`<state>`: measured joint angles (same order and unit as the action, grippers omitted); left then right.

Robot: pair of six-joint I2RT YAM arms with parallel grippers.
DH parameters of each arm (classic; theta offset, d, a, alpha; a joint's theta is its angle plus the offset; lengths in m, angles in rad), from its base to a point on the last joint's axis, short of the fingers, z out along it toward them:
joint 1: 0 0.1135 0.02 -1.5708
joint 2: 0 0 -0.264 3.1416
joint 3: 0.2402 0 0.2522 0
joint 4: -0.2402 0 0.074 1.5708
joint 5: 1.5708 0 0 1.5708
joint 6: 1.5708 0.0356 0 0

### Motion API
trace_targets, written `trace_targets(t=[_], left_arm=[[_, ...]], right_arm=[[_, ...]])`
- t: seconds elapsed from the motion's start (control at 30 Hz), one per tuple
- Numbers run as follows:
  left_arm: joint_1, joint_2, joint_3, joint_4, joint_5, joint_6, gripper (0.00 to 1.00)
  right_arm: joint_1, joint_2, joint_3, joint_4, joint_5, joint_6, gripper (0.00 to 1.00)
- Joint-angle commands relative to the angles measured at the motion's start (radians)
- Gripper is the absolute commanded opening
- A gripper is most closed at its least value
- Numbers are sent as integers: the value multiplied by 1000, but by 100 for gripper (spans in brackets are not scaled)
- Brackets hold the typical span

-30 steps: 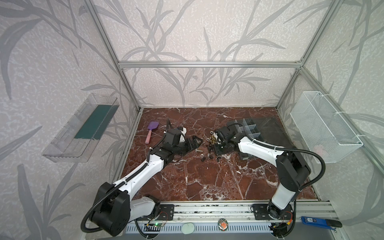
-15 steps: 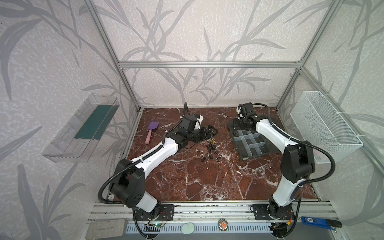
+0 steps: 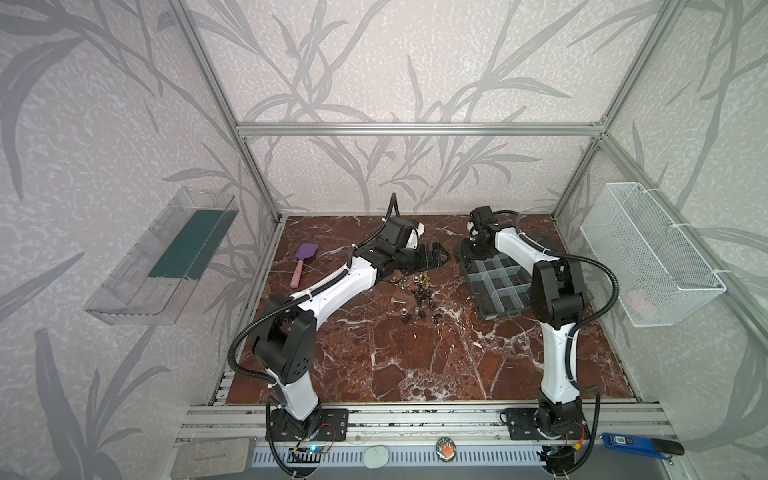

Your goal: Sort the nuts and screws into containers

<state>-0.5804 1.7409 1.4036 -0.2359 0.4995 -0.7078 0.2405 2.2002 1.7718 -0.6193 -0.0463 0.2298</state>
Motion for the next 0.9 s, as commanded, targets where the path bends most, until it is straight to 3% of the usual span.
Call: trace_targets(t=[0.0, 0.47, 0.67, 0.87], left_arm=[[-2, 6, 26, -52, 2, 40, 99], [1, -67, -32, -92, -30, 71, 99], [18, -144, -83, -110, -48, 80, 99], [86, -252, -196, -106, -37, 66, 99]], right_arm=[[-6, 19, 37, -31, 6, -24, 17], [-6, -61, 61, -55, 14, -46, 38], [18, -159, 22, -61, 12, -37, 40], [112, -279, -94, -49, 19, -63, 42]])
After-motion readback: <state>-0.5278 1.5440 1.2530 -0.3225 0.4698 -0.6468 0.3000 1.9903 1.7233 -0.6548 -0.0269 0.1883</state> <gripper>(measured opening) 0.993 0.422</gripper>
